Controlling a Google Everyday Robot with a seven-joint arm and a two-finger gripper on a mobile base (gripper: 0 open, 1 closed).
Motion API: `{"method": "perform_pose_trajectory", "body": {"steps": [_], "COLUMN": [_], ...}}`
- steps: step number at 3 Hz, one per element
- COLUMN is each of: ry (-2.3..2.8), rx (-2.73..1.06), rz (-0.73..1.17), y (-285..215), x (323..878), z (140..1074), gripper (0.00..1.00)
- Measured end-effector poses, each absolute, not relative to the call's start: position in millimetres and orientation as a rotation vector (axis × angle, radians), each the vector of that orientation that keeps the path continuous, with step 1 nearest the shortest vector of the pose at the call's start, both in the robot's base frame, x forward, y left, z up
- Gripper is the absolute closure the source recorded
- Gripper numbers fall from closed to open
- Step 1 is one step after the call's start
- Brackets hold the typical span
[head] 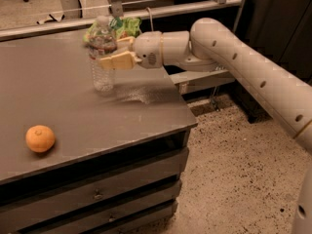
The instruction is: Move water bottle near orange
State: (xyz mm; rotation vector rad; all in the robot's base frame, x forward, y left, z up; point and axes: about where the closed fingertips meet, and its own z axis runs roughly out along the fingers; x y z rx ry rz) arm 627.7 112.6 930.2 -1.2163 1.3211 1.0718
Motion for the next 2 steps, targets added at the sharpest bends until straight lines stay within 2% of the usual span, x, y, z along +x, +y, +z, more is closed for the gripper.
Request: {"method": "perform_pose_trajectory", "body": {"steps": [2], "ry": [1.25], "rx": [-1.302], "rz": [1.254], "y": [175], "x": [597], "z": [926], "gripper": [1.0]}}
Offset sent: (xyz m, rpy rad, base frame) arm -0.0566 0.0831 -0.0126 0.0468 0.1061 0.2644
